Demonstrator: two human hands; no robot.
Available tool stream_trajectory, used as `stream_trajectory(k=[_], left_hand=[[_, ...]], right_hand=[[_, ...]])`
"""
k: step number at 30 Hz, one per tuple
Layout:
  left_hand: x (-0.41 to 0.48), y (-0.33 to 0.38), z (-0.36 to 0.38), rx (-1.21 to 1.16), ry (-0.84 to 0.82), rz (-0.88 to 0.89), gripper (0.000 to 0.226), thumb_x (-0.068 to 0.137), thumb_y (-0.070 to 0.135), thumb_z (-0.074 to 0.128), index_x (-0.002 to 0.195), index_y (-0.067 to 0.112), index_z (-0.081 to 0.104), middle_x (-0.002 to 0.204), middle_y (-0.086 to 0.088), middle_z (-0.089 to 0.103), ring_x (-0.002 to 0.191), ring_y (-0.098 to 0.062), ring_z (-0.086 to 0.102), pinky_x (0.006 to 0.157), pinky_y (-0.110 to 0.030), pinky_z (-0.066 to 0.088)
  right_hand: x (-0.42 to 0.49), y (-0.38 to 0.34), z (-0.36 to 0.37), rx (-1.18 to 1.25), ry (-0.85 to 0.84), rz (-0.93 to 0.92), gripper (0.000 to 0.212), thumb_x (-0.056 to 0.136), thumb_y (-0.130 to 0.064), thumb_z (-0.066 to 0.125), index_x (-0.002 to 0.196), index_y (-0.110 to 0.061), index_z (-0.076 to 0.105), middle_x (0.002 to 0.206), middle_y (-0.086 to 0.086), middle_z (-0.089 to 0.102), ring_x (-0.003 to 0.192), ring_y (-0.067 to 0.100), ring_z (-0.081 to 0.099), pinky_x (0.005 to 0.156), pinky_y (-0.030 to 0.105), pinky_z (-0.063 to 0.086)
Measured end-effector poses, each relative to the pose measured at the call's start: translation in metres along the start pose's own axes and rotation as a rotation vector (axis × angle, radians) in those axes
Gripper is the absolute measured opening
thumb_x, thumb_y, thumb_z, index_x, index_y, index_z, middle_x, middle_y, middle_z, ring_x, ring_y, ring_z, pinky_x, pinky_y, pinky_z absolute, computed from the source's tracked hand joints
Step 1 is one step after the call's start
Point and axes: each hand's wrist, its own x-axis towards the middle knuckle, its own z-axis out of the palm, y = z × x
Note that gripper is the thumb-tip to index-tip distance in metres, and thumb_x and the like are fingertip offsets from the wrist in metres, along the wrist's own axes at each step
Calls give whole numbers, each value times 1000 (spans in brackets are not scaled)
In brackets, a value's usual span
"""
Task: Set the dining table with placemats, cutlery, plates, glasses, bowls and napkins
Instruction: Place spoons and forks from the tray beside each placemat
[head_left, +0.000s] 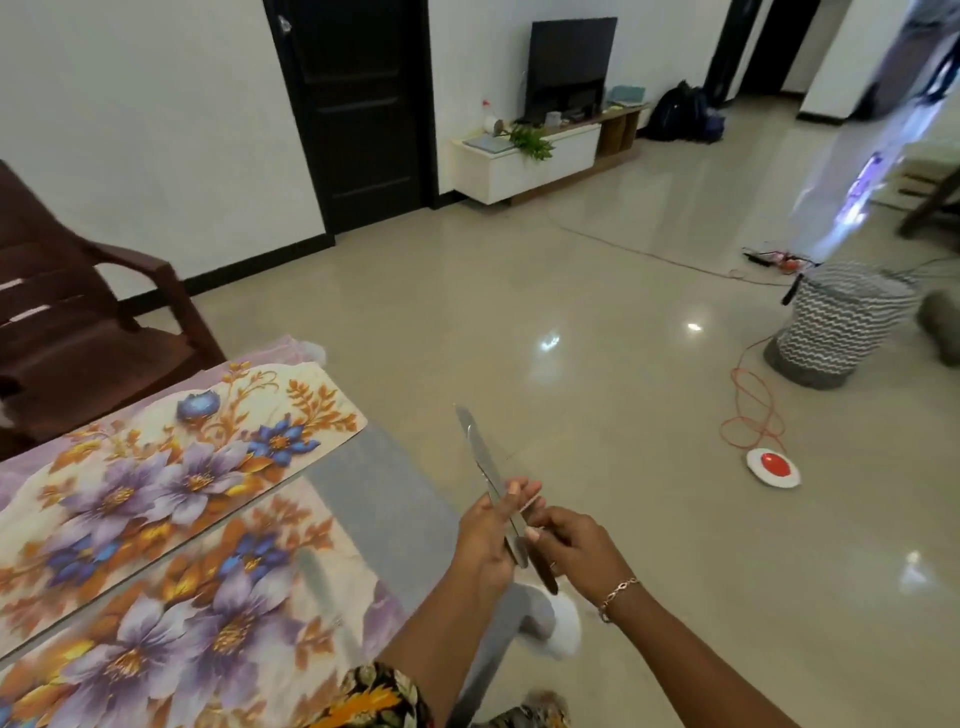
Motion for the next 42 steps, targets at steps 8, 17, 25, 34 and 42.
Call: stream_trajectory(k=[8,17,25,34,42], left_hand=[[112,-19,124,62,-40,-71,15,94,13,53,95,2,62,79,-7,74,65,-19,70,53,-29,55],[222,7,222,152,-5,-22,25,97,28,47,103,8,62,98,-7,73,92,-19,68,70,-31,52],[316,71,256,146,189,84,36,100,37,38,97,12,64,84,-6,70,64,-16,58,56,-24,43],[422,170,256,-42,463,273,33,101,27,38,93,5,62,57,-2,43,32,-7,30,35,-12,21],[462,254,181,-205,723,440,31,101,21,40,93,1,63,44,-1,46,29,-8,28,33,-14,21]], right_hand=[[101,37,-125,30,61,149,18,84,0,57,73,-14,55,65,5,59,58,17,58,58,27,47],[220,48,-241,263,106,254,16,94,5,38,88,-5,49,65,15,60,49,22,57,46,27,46],[361,40,-269,208,-71,150,15,95,2,38,93,-10,47,67,6,56,42,8,45,41,20,37],[558,-1,-270,-111,-335,-145,26,89,-5,52,80,-29,47,70,-4,54,70,16,53,68,25,41],[679,-68,-173,-267,-541,-385,13,87,-5,57,91,-16,60,68,-9,52,62,5,49,56,9,39]])
